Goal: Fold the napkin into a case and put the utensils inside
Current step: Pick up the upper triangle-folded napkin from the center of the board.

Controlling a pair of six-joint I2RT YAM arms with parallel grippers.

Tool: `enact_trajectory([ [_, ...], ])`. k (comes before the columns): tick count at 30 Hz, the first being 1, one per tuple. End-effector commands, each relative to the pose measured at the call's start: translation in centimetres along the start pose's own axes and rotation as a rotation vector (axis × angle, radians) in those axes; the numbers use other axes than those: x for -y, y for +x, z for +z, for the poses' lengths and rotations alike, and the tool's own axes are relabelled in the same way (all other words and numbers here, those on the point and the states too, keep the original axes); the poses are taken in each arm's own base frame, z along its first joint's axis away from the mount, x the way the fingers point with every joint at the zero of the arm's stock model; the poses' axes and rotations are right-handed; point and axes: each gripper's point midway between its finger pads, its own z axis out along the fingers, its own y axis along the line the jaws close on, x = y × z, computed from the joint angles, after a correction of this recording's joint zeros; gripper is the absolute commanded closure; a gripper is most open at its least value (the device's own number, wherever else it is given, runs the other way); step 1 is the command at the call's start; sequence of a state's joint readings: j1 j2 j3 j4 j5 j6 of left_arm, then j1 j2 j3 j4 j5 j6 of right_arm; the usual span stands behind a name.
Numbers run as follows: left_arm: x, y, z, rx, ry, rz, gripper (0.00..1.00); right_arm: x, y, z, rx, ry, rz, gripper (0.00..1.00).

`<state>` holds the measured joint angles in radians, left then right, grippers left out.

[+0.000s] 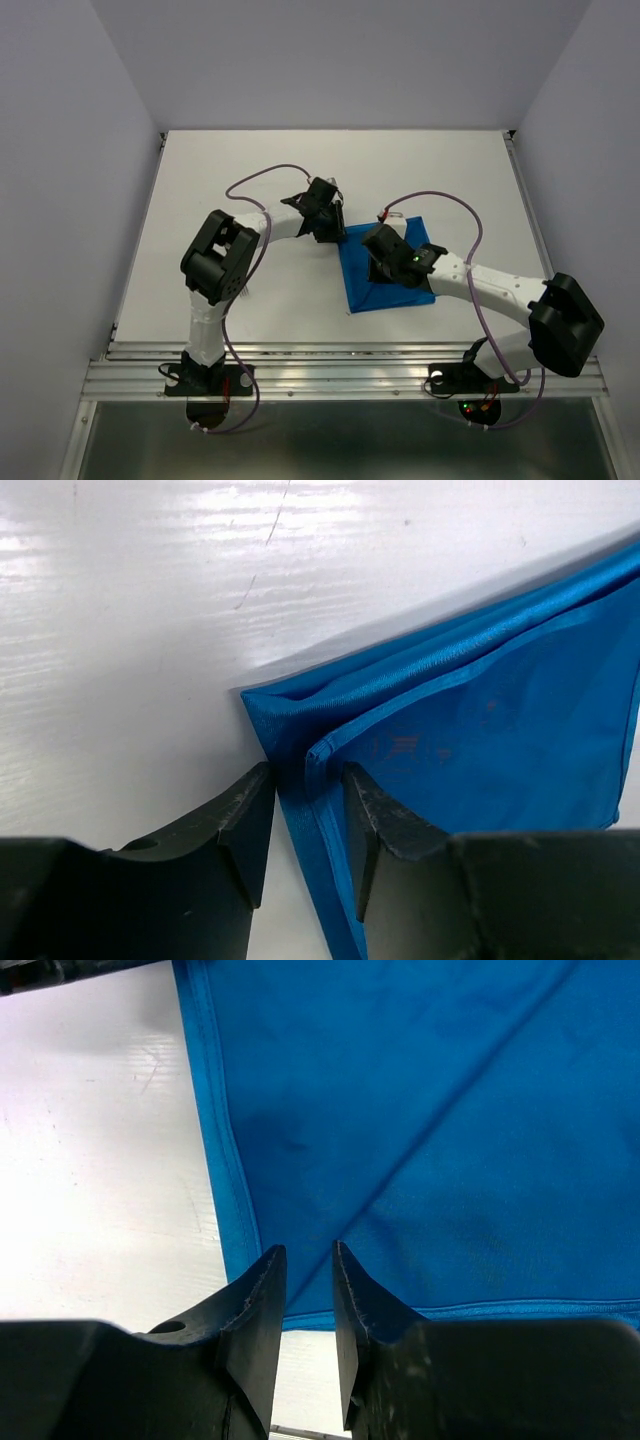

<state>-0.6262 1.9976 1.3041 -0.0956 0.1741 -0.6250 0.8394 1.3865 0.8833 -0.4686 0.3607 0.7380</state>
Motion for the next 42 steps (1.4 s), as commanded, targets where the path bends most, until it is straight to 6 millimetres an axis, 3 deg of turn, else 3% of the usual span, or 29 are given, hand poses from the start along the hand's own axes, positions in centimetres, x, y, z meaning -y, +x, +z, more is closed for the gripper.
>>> enact_trajectory([
  [1,-0.9,0.5,0.9,-0.006,-0.085,-0.006,0.57,-0.2,-0.5,-0.7,0.029,-0.009,0.012,0.69],
  [4,-1.1,0.7,1.2,-0.004,-0.109,-0.009,0.6,-0.2,-0.5,-0.7,0.029,-0.011,0.011,0.69],
  [7,-1.2,0.9,1.4,-0.005,-0.121,-0.015,0.71,-0.1,-0.4,-0.7,0.029,-0.009,0.012,0.69],
  [8,-1.2,0.8,1.3,-0.002,-0.123,-0.016,0.75,-0.1,-0.4,-0.8,0.03,-0.01,0.011,0.69],
  [9,-1.2,0.8,1.3,0.001,-0.124,-0.014,0.91,0.0,-0.5,-0.8,0.031,-0.009,0.011,0.69],
  [11,-1.1,0.5,1.0,0.011,-0.123,-0.017,1.0,0.0,-0.3,-0.7,0.025,-0.011,0.01,0.69],
  [19,1.1,-0.4,-2.4,0.036,-0.041,0.021,1.0,-2.1,1.8,0.2,-0.002,-0.026,-0.081,0.61],
  [26,1.6,0.2,-4.2,0.031,-0.007,0.007,1.0,-3.8,3.1,0.9,0.013,-0.01,-0.18,0.6],
  [42,2.2,1.0,-4.8,0.01,0.039,-0.017,1.0,-5.9,3.3,0.1,0.102,-0.009,-0.248,0.47],
])
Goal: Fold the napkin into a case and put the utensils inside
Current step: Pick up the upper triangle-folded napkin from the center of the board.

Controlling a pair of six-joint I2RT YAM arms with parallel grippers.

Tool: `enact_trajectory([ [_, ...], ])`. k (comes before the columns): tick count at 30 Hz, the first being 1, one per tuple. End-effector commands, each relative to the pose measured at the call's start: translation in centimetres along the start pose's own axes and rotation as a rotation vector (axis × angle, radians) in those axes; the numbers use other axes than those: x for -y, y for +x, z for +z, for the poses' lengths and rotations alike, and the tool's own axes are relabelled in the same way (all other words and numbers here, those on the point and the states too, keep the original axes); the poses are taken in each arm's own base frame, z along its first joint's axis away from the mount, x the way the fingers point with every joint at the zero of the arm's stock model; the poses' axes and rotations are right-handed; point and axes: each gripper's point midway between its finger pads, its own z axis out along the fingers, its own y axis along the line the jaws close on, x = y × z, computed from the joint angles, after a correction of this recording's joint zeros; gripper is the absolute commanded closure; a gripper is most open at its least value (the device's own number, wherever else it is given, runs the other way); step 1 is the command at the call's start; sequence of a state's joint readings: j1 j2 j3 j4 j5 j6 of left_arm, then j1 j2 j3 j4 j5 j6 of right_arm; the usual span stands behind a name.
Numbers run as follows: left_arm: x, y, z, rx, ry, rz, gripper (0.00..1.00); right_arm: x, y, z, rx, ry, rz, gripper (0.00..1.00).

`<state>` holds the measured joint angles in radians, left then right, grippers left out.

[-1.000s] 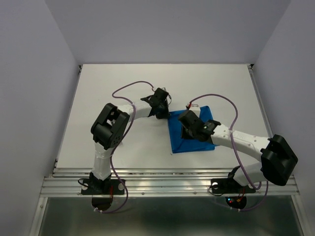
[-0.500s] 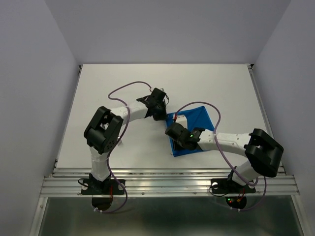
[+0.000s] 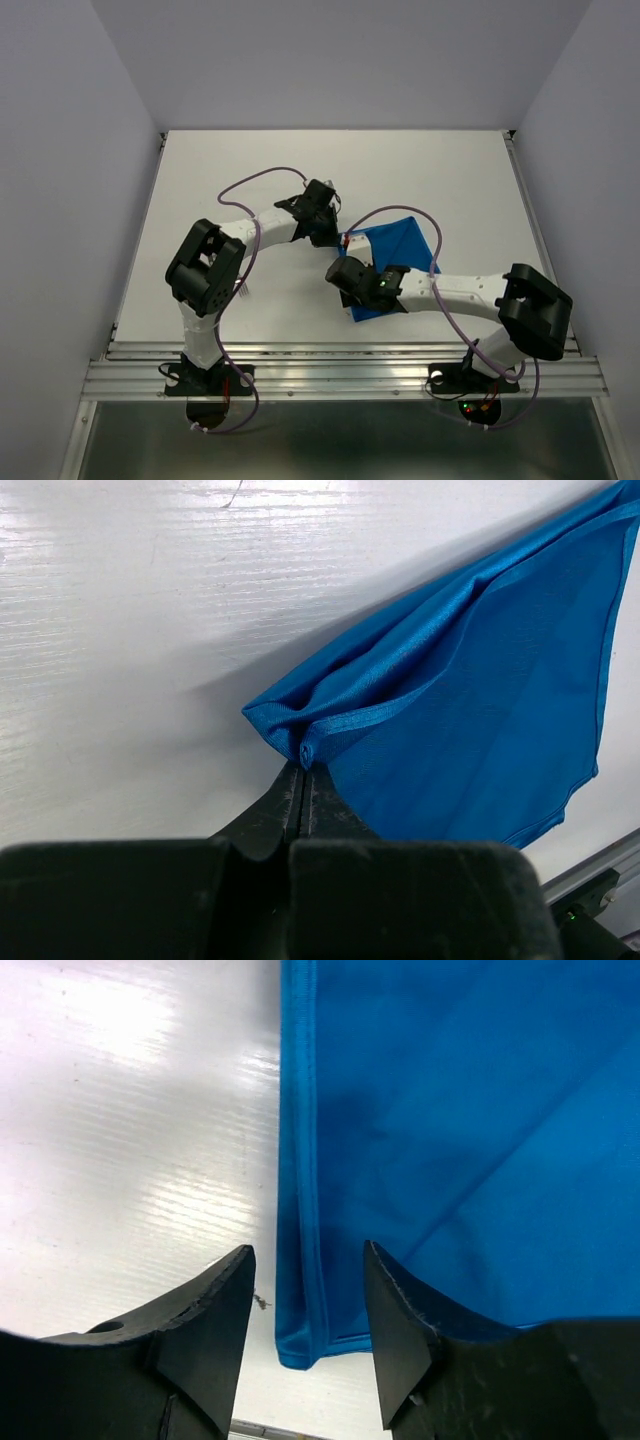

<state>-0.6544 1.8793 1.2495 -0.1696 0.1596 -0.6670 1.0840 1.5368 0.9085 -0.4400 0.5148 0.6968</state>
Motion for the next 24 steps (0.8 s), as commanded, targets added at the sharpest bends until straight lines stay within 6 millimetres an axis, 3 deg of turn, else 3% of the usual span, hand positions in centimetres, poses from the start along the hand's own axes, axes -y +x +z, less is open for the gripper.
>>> enact_trajectory([
  [1,1.3,-0.4,-1.5,0.021,0.046,0.005,1.0,-1.7,-2.3,-0.5,0.085,-0.016,0.021,0.45],
  [10,1.5,-0.5,-1.9,0.03,0.054,0.005,1.0,-1.6,0.8,1.8,0.006,0.048,-0.053,0.49],
  [16,1.4,-0.1,-1.6,0.018,0.064,-0.002,1.0,-2.0,1.4,1.9,0.013,0.105,-0.107,0.53],
  [24,1.3,0.1,-1.5,0.014,0.063,-0.004,1.0,-0.8,2.2,2.4,0.023,0.28,-0.169,0.59],
])
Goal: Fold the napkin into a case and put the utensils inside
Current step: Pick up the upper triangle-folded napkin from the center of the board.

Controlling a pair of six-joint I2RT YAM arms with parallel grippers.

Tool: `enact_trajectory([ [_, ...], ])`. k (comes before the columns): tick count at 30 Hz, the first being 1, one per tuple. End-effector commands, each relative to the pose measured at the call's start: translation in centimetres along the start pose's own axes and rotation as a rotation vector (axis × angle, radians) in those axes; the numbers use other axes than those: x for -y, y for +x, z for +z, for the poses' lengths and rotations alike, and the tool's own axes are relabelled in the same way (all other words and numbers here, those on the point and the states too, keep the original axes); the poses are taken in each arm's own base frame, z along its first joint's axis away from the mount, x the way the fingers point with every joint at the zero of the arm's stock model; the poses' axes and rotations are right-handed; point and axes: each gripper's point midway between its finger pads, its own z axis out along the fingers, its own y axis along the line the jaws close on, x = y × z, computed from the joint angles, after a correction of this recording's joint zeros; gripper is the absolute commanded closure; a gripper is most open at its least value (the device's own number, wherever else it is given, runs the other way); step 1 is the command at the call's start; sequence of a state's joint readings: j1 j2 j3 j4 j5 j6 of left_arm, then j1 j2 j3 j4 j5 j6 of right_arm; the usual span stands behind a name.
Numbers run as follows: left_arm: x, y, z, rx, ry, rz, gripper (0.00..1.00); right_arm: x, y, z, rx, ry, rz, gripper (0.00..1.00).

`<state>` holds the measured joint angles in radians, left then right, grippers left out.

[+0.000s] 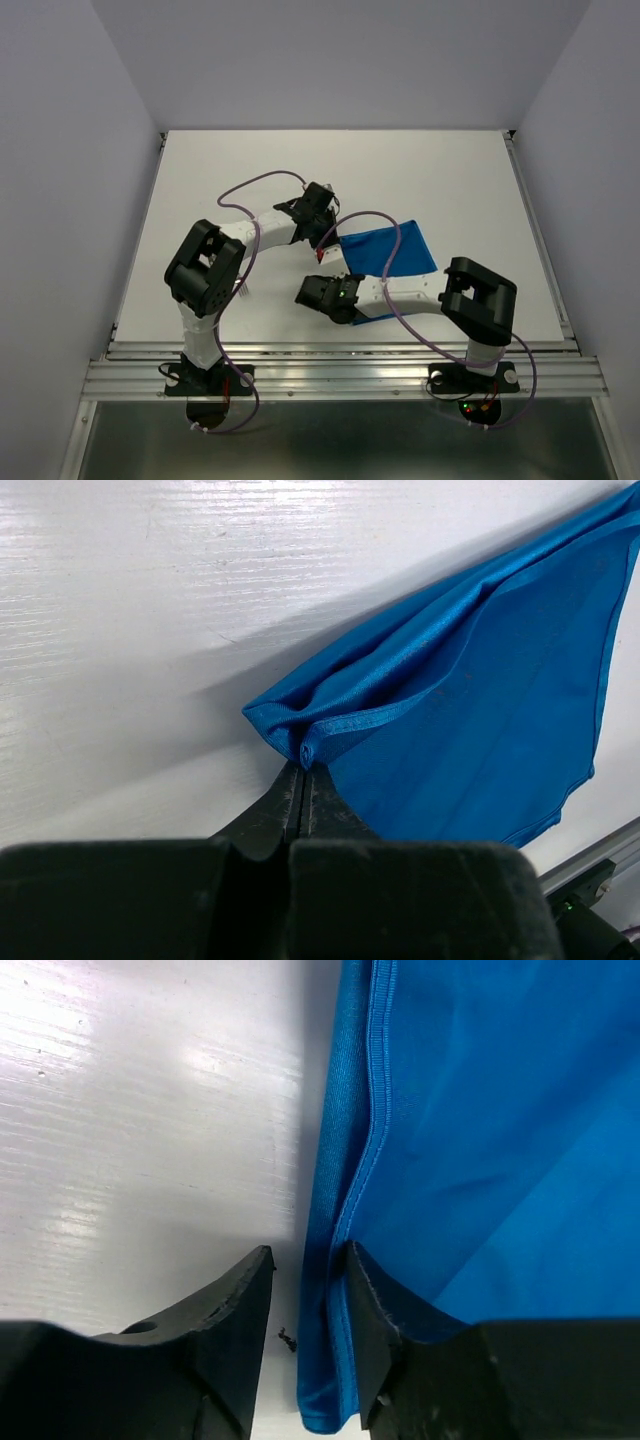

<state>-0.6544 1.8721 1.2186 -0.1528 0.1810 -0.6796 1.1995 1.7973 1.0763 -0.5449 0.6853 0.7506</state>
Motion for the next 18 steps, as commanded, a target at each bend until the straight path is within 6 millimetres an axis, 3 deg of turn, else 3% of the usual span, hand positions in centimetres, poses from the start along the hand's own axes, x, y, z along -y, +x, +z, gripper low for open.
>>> enact_trajectory([
  [1,1.6,-0.7,-1.6,0.035,0.052,0.008,1.0,1.2,0.8,0.2,0.009,0.121,-0.034,0.61],
  [4,1.6,-0.9,-1.9,0.044,0.051,0.008,1.0,1.6,1.1,0.3,0.011,0.138,-0.018,0.7],
  [9,1.5,-0.9,-2.2,0.052,0.052,0.005,1.0,2.4,0.8,-0.1,0.031,0.16,0.011,0.64],
  [18,1.4,-1.3,-2.6,0.069,0.05,-0.003,1.0,2.8,1.8,-0.3,0.012,0.184,0.016,0.67],
])
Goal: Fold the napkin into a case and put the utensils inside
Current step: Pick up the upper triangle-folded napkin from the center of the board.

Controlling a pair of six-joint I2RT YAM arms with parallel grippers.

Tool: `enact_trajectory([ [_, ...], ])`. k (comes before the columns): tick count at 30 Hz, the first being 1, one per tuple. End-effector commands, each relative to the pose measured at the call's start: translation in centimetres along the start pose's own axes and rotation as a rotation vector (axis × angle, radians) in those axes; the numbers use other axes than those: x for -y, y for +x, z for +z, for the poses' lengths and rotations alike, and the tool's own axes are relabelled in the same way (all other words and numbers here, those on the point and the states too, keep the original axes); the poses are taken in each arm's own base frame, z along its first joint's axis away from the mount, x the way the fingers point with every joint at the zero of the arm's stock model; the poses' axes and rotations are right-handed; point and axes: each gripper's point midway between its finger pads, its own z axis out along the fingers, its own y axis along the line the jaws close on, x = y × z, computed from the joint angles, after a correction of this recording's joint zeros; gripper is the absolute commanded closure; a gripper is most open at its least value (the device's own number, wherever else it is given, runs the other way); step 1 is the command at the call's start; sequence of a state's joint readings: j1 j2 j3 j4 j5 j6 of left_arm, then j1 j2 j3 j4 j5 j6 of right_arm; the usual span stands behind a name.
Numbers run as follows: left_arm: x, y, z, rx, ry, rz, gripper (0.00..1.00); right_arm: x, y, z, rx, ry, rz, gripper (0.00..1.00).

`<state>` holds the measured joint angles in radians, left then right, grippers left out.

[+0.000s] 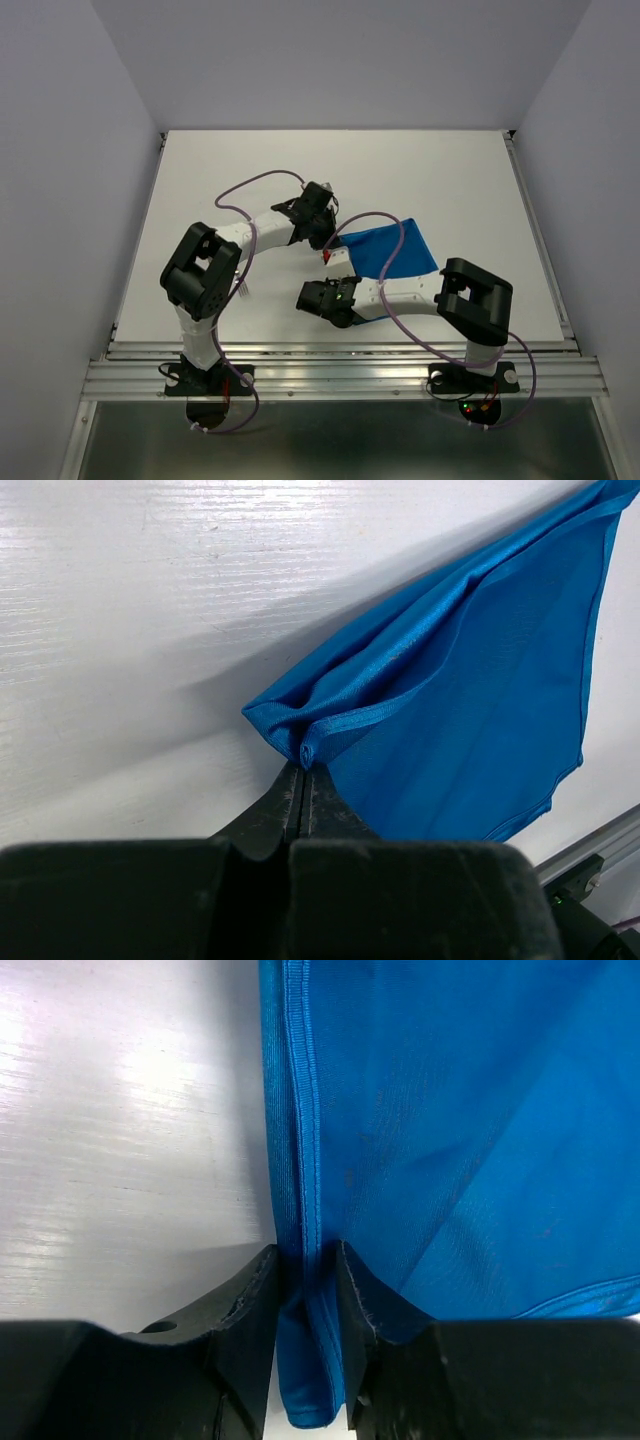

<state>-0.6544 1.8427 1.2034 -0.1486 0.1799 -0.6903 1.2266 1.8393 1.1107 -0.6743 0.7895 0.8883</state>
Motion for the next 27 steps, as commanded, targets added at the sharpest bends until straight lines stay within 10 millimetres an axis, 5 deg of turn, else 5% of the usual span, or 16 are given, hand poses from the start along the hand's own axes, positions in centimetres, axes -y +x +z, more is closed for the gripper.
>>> enact_trajectory([
  [1,1.1,-1.2,-1.8,0.055,0.037,0.005,1.0,1.2,1.2,-0.2,0.0,0.057,-0.018,0.67],
  [9,1.0,-1.0,-1.8,0.053,0.037,0.005,1.0,1.5,1.4,-0.3,0.012,0.072,-0.002,0.99],
  [14,0.7,-2.4,-2.4,0.076,0.04,0.029,1.0,0.8,-0.1,-0.8,0.055,0.018,0.013,0.99],
  [20,0.0,-4.9,-4.3,0.137,0.05,0.006,1.0,-2.4,-4.9,-3.2,0.132,-0.123,0.057,0.99],
  [27,-2.3,-8.5,-9.2,0.241,0.034,-0.02,1.0,-6.9,-9.0,-5.7,0.178,-0.306,0.08,0.99],
])
